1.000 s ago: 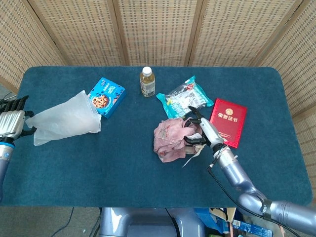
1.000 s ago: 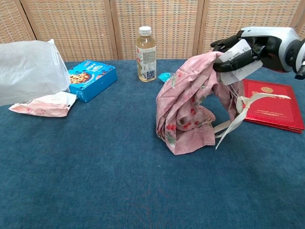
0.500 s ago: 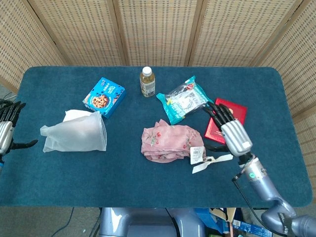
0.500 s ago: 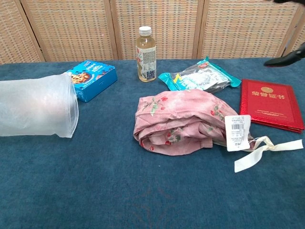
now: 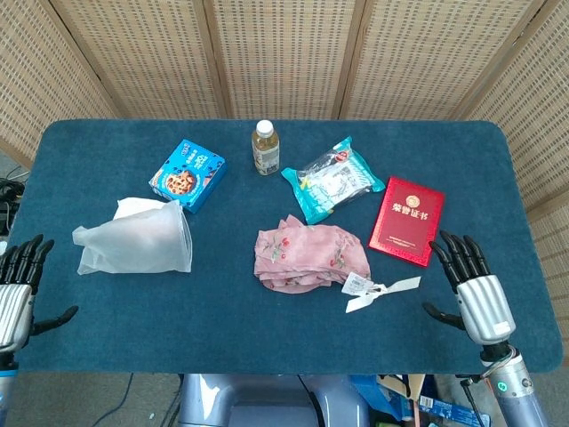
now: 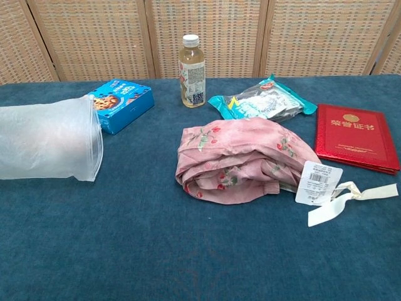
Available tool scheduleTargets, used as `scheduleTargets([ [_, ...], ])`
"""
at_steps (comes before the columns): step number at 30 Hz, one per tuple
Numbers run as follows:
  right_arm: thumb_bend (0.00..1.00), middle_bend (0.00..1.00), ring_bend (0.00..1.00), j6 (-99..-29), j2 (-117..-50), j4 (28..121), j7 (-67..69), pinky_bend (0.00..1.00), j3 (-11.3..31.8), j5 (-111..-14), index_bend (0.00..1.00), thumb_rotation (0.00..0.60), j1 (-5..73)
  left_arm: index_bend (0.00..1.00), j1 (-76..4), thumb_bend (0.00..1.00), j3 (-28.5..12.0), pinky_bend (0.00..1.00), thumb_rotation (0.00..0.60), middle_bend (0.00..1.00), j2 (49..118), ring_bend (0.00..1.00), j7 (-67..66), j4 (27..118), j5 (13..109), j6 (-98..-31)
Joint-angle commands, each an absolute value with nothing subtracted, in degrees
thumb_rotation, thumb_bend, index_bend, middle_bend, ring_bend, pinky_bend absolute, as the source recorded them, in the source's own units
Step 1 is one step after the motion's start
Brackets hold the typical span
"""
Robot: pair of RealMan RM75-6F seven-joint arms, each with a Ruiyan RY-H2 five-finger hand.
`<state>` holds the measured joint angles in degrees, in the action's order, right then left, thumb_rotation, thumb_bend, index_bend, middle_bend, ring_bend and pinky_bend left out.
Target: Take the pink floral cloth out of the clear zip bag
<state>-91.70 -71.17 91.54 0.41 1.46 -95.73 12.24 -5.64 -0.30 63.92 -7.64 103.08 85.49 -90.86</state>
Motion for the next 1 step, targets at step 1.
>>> scheduleTargets([
  [1,0.0,0.0,0.0,-92.6,-72.0,92.7,-1.8,0.0,0.0,-95.8,0.0,0.6,10.4,0.0,-4.8,0.08,0.2,0.0,0.6,0.0,65.1,0.0,-9.0,103.7,87.5,-92.2],
])
